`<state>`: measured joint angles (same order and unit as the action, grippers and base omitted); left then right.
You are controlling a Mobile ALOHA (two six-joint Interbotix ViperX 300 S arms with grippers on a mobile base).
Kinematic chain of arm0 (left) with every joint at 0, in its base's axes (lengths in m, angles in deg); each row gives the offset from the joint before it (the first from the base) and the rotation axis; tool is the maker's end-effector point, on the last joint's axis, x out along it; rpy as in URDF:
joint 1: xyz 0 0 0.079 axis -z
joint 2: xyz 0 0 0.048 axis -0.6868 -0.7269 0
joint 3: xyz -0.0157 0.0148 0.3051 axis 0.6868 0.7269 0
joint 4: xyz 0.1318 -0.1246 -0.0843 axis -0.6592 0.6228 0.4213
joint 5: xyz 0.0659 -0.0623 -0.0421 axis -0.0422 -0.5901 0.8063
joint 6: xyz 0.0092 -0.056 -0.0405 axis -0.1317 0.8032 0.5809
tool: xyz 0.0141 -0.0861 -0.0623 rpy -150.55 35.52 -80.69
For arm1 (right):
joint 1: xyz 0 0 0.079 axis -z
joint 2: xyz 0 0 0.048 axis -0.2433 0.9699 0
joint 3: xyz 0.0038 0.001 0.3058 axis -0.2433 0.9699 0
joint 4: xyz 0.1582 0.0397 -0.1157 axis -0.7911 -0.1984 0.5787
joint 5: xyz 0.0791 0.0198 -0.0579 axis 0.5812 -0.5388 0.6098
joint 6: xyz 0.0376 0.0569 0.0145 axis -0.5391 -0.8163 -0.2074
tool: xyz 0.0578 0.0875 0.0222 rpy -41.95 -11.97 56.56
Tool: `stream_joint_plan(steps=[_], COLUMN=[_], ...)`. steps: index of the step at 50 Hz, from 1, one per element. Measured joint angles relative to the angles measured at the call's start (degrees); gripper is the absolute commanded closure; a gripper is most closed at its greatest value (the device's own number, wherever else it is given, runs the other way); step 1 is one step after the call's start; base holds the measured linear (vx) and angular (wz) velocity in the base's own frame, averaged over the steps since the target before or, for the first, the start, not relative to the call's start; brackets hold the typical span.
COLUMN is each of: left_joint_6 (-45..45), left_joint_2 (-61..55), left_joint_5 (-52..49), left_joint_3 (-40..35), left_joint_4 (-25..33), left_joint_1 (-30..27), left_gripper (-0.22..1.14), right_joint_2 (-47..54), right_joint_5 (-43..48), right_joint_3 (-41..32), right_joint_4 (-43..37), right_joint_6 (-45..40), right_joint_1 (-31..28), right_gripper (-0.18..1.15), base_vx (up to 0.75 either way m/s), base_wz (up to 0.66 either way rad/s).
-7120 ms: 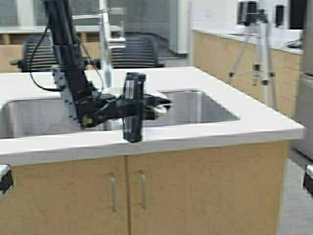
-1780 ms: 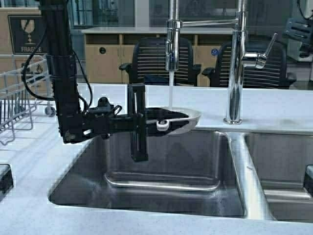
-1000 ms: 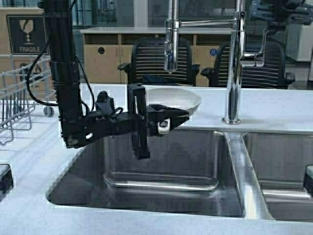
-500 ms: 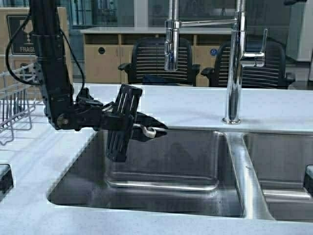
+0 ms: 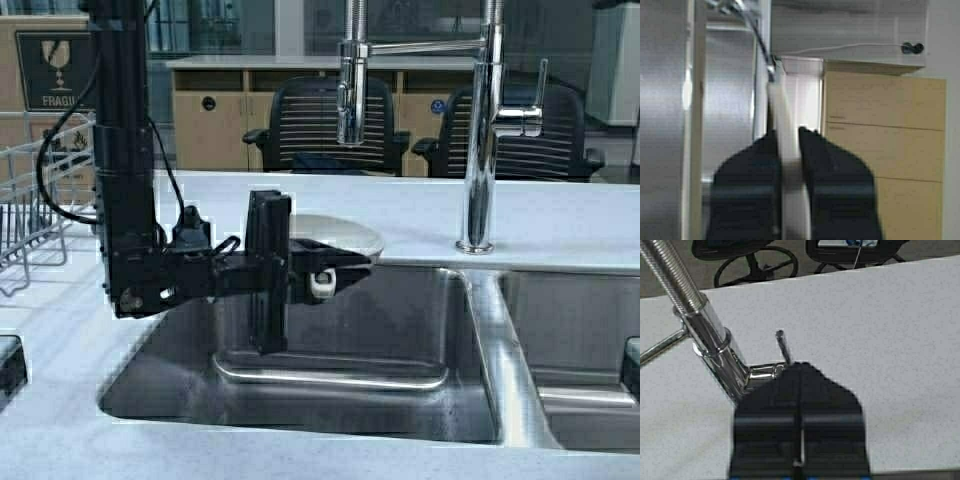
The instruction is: Wash the pan
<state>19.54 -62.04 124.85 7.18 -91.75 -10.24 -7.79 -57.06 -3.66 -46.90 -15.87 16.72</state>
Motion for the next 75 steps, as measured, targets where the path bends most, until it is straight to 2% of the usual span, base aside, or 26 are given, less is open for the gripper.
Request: stream_joint_plan(steps=[8, 17, 24, 35, 40, 46, 58, 64, 75], left_joint_6=[-0.79, -0.79, -0.26, -0.97, -4.75, -13.62, -26.98, -30.23, -33.05], left_joint_2=[0.44, 6.06, 14.5, 27.51, 32.61, 38.23, 45.18, 45.35, 39.11], left_joint_5=[-10.2, -28.56, -52.12, -94.92, -106.7, -112.24, -117.25, -117.16, -115.4], left_joint_3=[2.72, 2.9, 1.76, -1.14, -1.58, -2.29, -3.16, -3.34, -3.34], left_joint_4=[5.89, 4.57, -2.99, -20.83, -24.79, -24.7, -17.58, -15.12, -14.24], left_joint_1=[1.85, 2.37, 2.72, 3.08, 3.25, 4.39, 5.71, 5.54, 6.24], left_gripper=[0.89, 0.89, 0.89, 0.89, 0.89, 0.89, 0.89, 0.89, 0.89], right_joint_2=[-5.01, -7.82, -8.53, -8.53, -8.61, -8.61, -8.7, -8.7, -8.7], right_joint_5=[1.05, 1.23, 1.32, 1.32, 1.67, 2.37, 2.81, 2.9, 2.9], right_joint_3=[3.69, 4.92, 5.36, 5.45, 5.63, 6.06, 6.15, 6.15, 6.33], right_joint_4=[0.0, 0.0, -0.09, -0.7, -0.79, -0.79, -0.79, -0.88, -0.88], right_joint_6=[0.0, 0.09, 0.0, -0.7, -1.49, -2.11, -2.37, -2.37, -2.29], right_joint_1=[-0.26, -0.18, -0.09, -0.18, -0.09, -0.35, 0.0, -0.18, -0.18], right_gripper=[0.92, 0.92, 0.92, 0.92, 0.92, 0.92, 0.92, 0.92, 0.92], base_vx=[0.0, 0.0, 0.0, 0.0, 0.0, 0.0, 0.0, 0.0, 0.0], base_wz=[0.0, 0.0, 0.0, 0.0, 0.0, 0.01, 0.0, 0.0, 0.0])
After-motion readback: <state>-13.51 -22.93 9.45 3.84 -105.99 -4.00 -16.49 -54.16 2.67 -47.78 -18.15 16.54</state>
